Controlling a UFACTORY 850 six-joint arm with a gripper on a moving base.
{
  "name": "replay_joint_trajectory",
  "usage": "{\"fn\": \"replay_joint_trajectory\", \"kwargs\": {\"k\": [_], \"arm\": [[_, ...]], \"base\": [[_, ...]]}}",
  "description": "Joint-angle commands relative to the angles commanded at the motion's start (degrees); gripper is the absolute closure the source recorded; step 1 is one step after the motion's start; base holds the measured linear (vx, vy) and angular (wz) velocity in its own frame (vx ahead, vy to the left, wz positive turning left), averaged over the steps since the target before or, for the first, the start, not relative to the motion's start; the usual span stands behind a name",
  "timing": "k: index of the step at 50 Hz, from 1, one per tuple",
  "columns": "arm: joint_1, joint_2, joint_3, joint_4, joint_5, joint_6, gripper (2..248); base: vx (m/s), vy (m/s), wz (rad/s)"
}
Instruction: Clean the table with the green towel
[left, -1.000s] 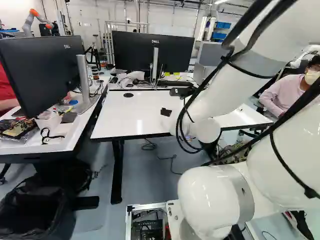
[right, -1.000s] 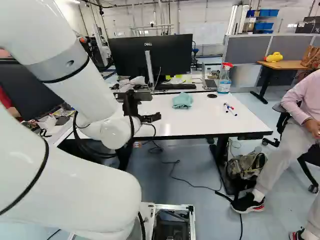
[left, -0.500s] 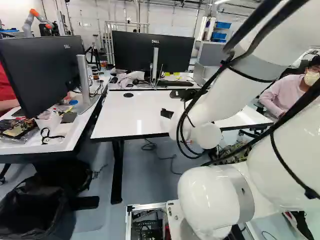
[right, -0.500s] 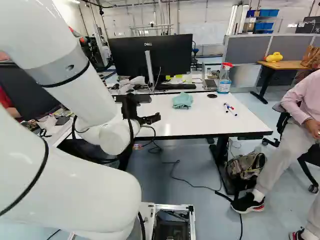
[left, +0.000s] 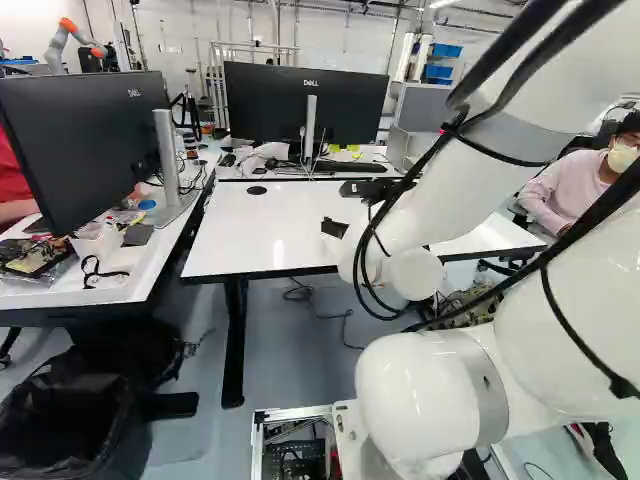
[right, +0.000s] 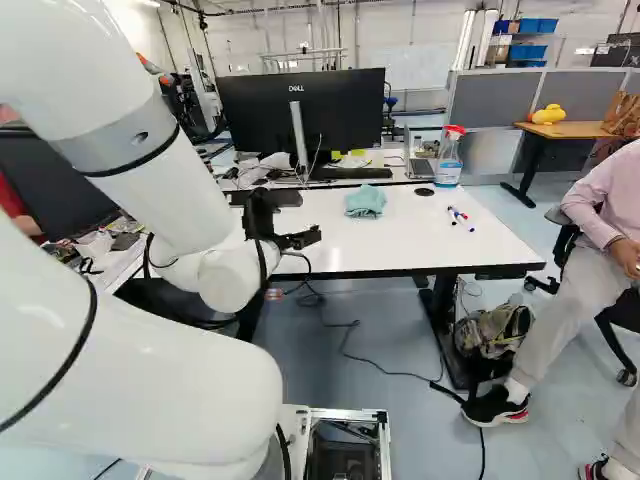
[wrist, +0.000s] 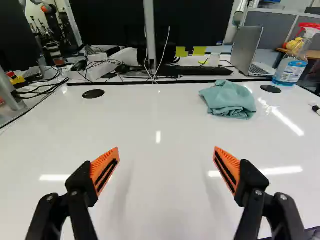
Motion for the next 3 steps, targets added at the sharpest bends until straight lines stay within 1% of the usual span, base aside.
{"fn": "replay_joint_trajectory", "kwargs": {"k": [3], "arm": [[0.0, 0.0, 0.0, 0.0, 0.0, 0.0, 3]], "base": [[0.000, 0.000, 0.000]]}}
